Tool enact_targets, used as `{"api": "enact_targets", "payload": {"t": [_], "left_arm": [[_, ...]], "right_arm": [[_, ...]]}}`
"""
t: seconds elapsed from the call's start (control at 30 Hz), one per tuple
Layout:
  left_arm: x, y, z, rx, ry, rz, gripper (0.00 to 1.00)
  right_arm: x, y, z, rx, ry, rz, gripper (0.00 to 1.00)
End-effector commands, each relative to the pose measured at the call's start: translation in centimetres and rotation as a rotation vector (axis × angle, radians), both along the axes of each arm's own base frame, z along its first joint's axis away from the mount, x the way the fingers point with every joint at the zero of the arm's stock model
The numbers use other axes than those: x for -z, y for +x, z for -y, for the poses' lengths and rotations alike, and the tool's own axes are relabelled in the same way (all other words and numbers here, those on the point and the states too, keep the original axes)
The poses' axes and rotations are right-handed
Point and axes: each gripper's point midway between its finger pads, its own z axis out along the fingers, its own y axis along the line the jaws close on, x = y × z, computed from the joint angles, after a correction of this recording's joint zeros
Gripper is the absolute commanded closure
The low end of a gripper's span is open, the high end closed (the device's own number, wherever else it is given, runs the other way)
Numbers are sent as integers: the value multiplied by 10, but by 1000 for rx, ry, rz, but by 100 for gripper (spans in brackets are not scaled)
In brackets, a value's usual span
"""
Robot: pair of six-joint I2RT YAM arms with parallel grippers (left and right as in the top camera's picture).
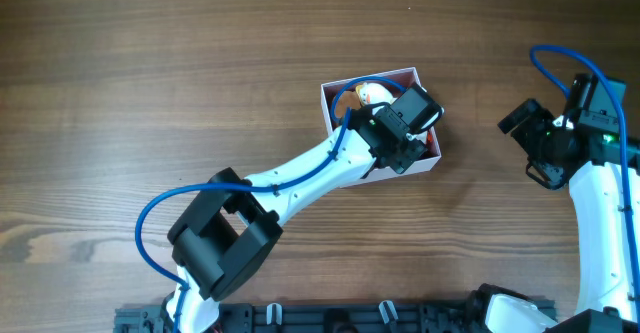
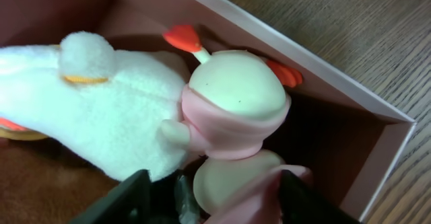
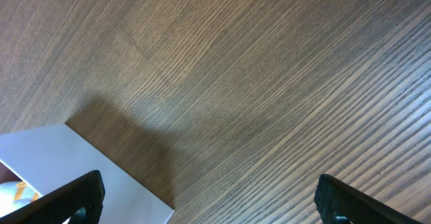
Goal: Pack container
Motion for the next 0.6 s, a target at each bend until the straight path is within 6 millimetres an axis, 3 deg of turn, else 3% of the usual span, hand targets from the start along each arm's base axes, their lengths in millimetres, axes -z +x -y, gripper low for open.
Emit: {"api": "enact_targets", "payload": {"t": [0.0,0.07,0.13,0.17,0.2,0.23,0.3,0.37,0.47,0.53,0.57], "left_arm": [[-15,4,-3,-14,-2,33,44],[-42,15,-13,-60,9,117,42],[-88,27,-27,-122,-3,232,30],[-119,30,-37,-161,-31,293,18],[-143,29,-46,-201,-65,324,0],[-168,26,-61,-257,-109,341,0],[-198,25,-99,-400,-164,336,0],[-210,26,-147,-567,-181,303,0],[-201,36,-243,-854,-112,228,0],[-191,44,-287,-970,-89,175,0],[-189,46,-300,-1003,-91,159,0]], "right_arm": [[4,1,0,9,12,-8,0],[4,1,0,9,12,-8,1],[4,1,0,9,12,-7,0],[4,1,0,9,11,-5,1],[4,2,0,9,11,-4,0],[4,2,0,9,11,-5,0],[3,2,0,9,11,-4,0],[3,2,0,9,10,-1,0],[2,6,1,8,6,12,0],[2,6,1,9,5,13,0],[2,6,1,9,6,13,0]]}}
